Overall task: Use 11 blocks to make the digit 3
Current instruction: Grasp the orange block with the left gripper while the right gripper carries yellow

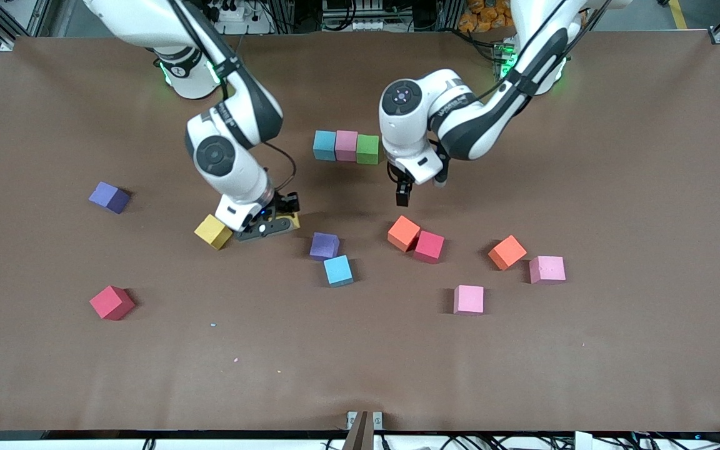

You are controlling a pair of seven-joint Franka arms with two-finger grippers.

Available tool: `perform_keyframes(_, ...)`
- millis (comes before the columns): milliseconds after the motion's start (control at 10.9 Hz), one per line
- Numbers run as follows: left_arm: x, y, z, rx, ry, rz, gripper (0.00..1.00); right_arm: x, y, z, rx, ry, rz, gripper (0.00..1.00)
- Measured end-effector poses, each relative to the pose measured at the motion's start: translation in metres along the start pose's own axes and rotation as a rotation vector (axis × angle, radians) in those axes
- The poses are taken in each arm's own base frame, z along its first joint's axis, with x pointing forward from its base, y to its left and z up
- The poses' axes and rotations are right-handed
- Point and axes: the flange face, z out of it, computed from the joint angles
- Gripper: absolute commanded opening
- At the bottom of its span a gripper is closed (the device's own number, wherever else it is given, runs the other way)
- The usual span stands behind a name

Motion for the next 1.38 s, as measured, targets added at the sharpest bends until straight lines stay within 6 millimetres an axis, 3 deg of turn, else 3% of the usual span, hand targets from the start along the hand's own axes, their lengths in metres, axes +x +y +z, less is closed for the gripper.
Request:
perform_keyframes(184,0.002,0.017,-0.002,-0.007,-0.024,0.156,1.0,-0.022,-0.017,0.013,0.021,0.033,0.079,0.0)
perform_keyframes(368,-0.001,0.028,0.007,0.002,-0.049,0.289,1.0,-0.044,-0.02,0.025,0.031,0.031,0.134,0.0)
perform_keyframes(552,0.0,0.044,0.019,0.012,-0.076,0.361,1.0,-0.057,-0.032,0.023,0.035,0.03,0.204,0.0)
perform_keyframes(829,0.024,0.07,0.021,-0.002,-0.097,0.399,1.0,-0.075,-0.048,0.03,0.043,0.039,0.248,0.0)
perform_keyframes(1381,0.029,0.08,0.053,-0.018,-0.138,0.379,1.0,-0.105,-0.061,0.05,0.033,0.028,0.275,0.0)
